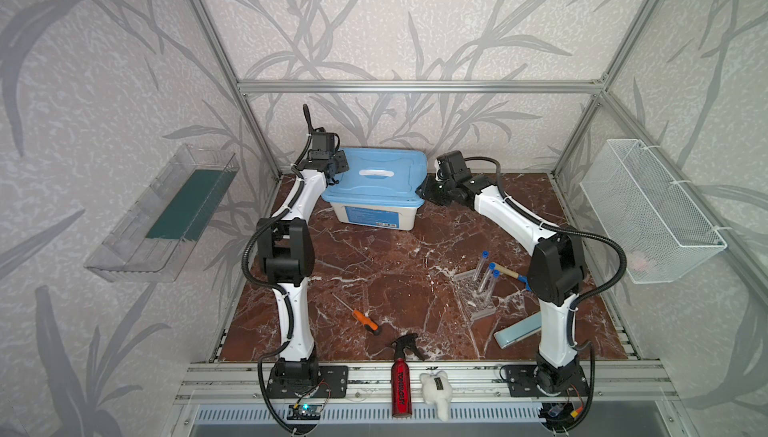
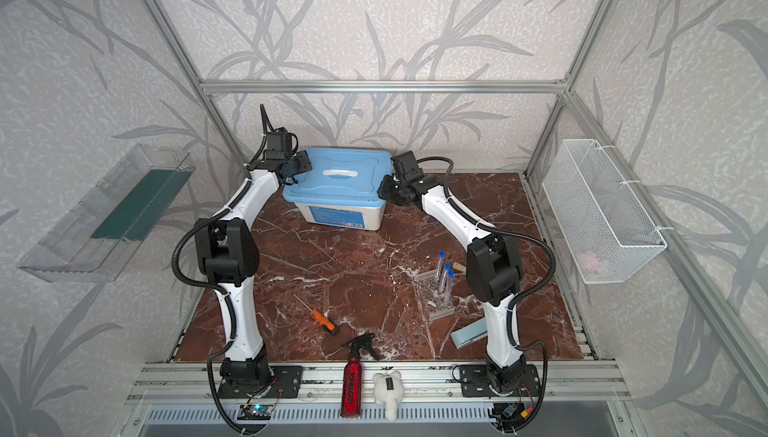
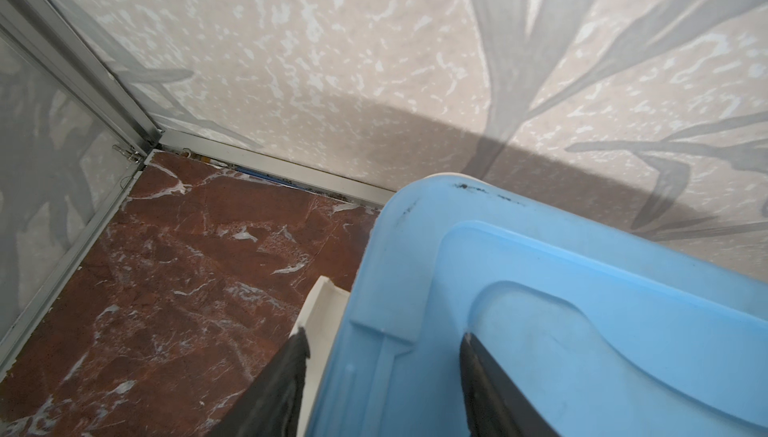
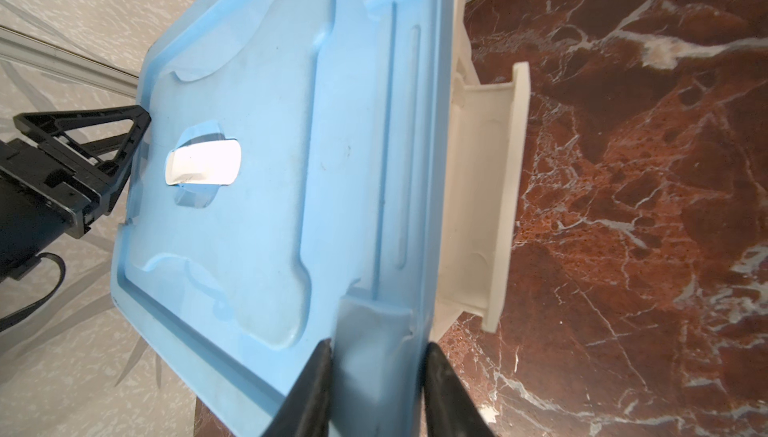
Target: Organize the chemistry lab equipment
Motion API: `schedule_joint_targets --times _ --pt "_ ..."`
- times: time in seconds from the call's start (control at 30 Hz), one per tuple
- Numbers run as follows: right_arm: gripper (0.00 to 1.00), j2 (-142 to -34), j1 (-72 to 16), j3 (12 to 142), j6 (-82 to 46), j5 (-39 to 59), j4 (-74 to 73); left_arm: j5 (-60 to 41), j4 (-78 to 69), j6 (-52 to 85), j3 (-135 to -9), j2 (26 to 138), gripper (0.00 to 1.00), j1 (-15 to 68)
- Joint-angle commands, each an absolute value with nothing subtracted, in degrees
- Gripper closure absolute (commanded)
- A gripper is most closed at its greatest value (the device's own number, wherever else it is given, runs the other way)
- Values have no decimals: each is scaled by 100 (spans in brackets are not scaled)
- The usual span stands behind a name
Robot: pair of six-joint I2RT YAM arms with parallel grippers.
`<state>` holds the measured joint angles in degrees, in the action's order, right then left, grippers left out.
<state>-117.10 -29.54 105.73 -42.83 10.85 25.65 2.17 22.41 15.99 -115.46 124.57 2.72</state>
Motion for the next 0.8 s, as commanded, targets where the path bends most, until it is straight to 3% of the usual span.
schedule_joint_targets --times 0.0,0.1,0.3,0.4,0.6,0.77 --pt "64 -11775 -3070 10464 -4018 1247 2880 278 2683 1440 -11819 12862 39 388" --pt "64 -11713 -3185 10407 -3856 1140 3064 211 2560 1525 -11667 12912 35 388" --pt "63 -11494 -3202 9996 -3835 999 2862 325 2309 1586 -10986 12566 36 403" --pt "64 -11678 -3058 10123 -3783 1197 3059 413 2217 1755 -10433 12159 46 405" --pt "63 -11236 -3011 9766 -3308 1222 3393 217 1755 2357 -8696 10785 46 501" --pt "63 -10845 -2878 9544 -2874 1353 3886 -60 2208 2865 -8024 10037 47 741"
